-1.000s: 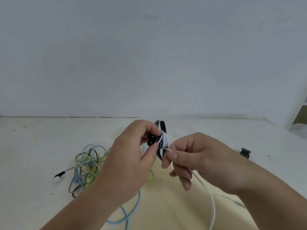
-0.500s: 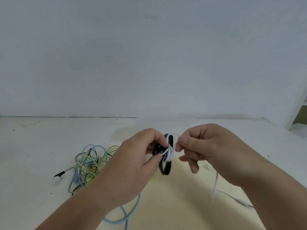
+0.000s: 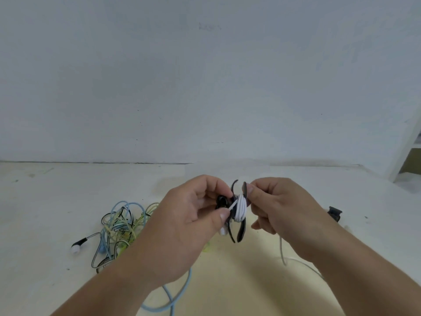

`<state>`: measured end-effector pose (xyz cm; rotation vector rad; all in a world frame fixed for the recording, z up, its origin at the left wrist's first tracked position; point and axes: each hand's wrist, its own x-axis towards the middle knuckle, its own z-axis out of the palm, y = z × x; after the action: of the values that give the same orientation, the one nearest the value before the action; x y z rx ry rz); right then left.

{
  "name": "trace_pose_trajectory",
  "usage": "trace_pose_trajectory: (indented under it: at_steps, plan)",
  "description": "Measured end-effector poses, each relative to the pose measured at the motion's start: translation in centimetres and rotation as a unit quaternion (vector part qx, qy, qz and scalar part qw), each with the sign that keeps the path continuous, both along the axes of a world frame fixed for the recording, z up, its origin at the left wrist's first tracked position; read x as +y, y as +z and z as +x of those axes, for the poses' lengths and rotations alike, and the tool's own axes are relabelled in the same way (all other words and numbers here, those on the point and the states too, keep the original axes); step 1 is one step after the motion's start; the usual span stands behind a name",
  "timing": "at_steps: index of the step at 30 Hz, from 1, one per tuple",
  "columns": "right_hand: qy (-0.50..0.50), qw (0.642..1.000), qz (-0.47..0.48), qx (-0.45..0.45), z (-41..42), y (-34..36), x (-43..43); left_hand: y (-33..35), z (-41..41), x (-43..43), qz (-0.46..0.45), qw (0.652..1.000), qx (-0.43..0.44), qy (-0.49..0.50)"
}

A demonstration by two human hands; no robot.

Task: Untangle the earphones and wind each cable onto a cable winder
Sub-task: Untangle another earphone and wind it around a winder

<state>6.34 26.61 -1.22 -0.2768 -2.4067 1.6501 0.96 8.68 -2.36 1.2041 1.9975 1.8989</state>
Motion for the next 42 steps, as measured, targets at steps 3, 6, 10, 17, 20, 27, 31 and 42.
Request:
trace_pose_trajectory:
  at_steps: [3,6,10,17,20,27,31,42]
  plan:
    - [0.064,0.997,-0.008,-0.038,0.1,-0.2,-0.5,-0.1,-0.2,0.1,0.043,0.999,-0.014,0.023]
    - [0.115,0.992,-0.012,-0.049,0.1,-0.3,-1.0,-0.3,-0.3,0.3,0.073,0.995,-0.037,0.050]
    - [0.153,0.985,-0.050,-0.055,0.1,-0.4,-1.2,-0.6,-0.5,0.7,0.099,0.987,-0.095,0.078]
    - [0.223,0.970,-0.025,-0.095,0.5,-0.7,-1.3,-0.3,-0.1,1.0,0.161,0.961,-0.216,0.062]
    - [0.255,0.963,-0.013,-0.082,0.6,-0.5,-1.3,-0.3,-0.6,0.7,0.135,0.969,-0.170,0.116]
    - [0.280,0.959,-0.017,-0.044,0.7,-0.4,-0.8,-0.5,-0.6,0.5,0.053,0.980,-0.014,0.189]
    - [0.288,0.956,-0.027,-0.053,0.6,-0.5,-0.7,-0.6,-0.4,0.5,0.036,0.978,0.036,0.203]
    - [0.309,0.948,-0.031,-0.072,0.9,-0.1,-0.8,-1.0,0.1,0.8,0.023,0.973,0.051,0.225]
